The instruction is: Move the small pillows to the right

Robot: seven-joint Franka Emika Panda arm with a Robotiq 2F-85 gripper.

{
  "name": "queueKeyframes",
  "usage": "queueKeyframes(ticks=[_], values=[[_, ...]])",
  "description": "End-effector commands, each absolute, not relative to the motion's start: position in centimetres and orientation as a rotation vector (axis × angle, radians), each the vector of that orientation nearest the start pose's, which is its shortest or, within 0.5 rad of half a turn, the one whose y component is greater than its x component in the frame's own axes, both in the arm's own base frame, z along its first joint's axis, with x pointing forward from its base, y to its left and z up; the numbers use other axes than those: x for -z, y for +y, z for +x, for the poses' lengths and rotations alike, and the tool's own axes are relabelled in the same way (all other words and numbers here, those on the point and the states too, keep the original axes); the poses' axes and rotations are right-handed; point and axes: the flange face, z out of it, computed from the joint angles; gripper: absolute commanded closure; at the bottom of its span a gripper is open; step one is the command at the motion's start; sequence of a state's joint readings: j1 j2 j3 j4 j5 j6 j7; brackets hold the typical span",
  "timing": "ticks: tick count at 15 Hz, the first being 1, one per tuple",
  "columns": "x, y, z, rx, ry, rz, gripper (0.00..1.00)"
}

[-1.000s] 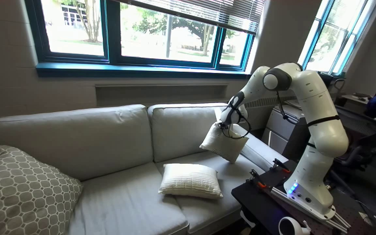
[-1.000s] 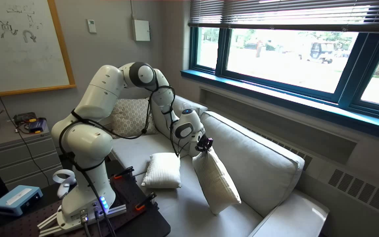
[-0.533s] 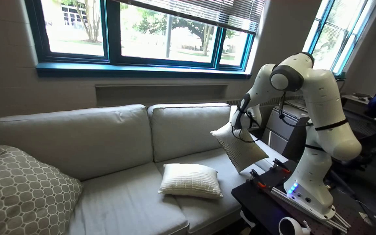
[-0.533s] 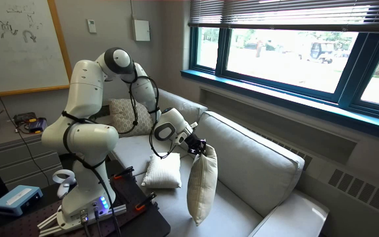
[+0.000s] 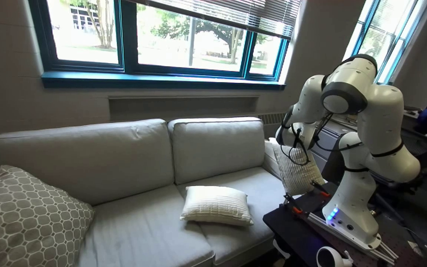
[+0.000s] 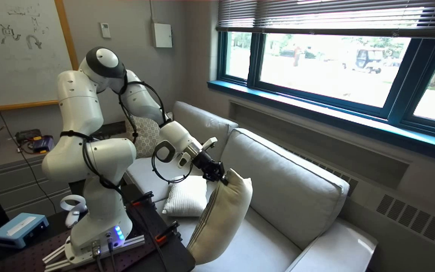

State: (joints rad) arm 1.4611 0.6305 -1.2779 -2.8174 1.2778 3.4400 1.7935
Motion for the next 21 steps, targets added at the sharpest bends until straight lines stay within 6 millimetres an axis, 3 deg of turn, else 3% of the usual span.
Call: queueKeyframes(ticks=[1, 4, 8, 11, 16, 21], values=[[-31.3, -13.3, 32.6, 1.374, 2.531, -0.383, 0.96], [-34.9, -18.4, 31.6, 1.379, 2.598, -0.517, 0.96], [-36.5, -23.7, 35.7, 1.183, 2.736, -0.845, 0.97], [-35.8, -24.9, 40.7, 1.028, 2.763, -1.078, 0.97], [-31.7, -25.2, 50.0, 0.852, 2.741, -1.480, 0.97], [-22.3, -28.2, 56.4, 0.515, 2.776, -1.706, 0.97]])
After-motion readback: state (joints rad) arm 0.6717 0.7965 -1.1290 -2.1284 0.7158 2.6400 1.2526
